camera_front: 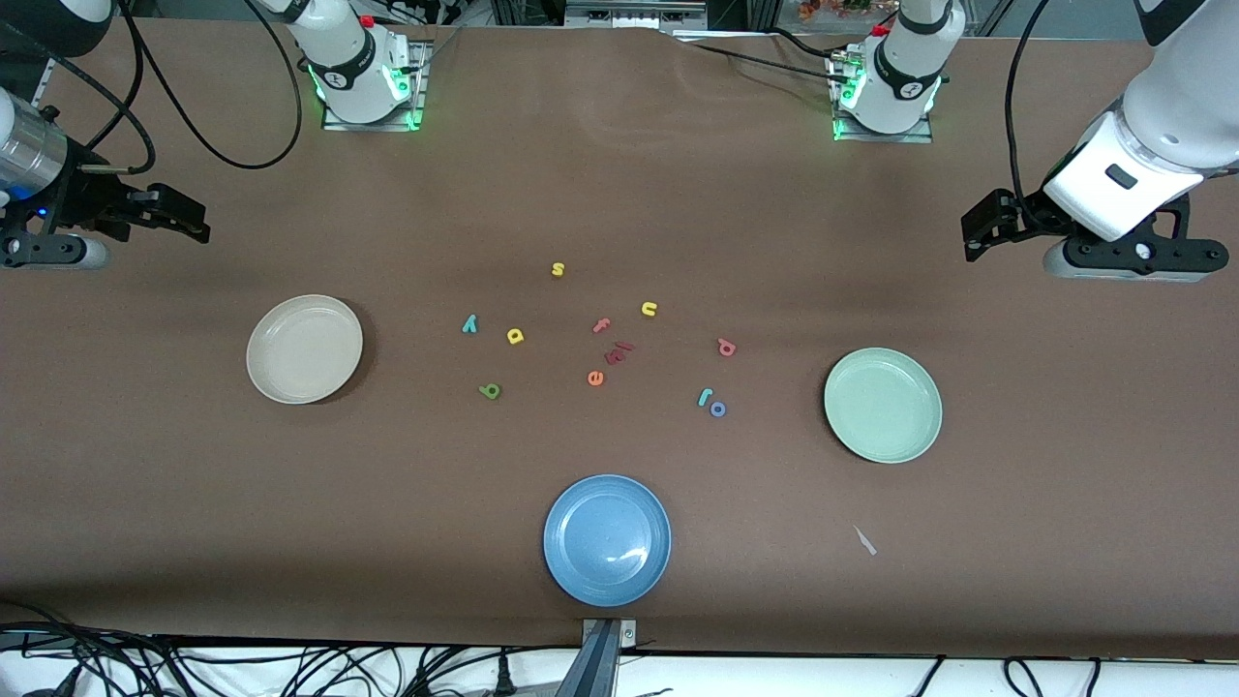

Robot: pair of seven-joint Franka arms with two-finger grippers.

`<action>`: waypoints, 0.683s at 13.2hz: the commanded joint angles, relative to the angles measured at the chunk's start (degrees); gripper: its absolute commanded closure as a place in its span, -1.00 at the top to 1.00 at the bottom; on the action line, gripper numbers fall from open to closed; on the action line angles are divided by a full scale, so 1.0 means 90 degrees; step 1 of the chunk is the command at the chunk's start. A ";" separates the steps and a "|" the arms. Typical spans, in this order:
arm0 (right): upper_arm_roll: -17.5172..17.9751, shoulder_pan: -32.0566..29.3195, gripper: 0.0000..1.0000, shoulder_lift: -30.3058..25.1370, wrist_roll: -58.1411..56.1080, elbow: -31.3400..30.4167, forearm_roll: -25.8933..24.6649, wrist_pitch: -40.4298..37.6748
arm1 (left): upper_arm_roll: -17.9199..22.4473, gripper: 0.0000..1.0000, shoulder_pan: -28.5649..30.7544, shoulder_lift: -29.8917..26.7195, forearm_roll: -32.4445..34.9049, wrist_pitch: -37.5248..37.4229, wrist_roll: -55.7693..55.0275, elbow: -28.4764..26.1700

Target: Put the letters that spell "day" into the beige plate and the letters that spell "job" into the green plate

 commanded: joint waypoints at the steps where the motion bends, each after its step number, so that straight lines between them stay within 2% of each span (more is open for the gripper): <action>1: -0.0011 -0.0021 1.00 0.0048 -0.0090 0.0132 0.0088 -0.0095 | 0.0000 1.00 0.0014 0.0094 -0.0026 -0.0102 0.0058 0.0206; 9: -0.0011 -0.0021 1.00 0.0048 -0.0090 0.0132 0.0088 -0.0095 | -0.0010 1.00 -0.0035 0.0085 -0.0036 -0.0102 0.0058 0.0206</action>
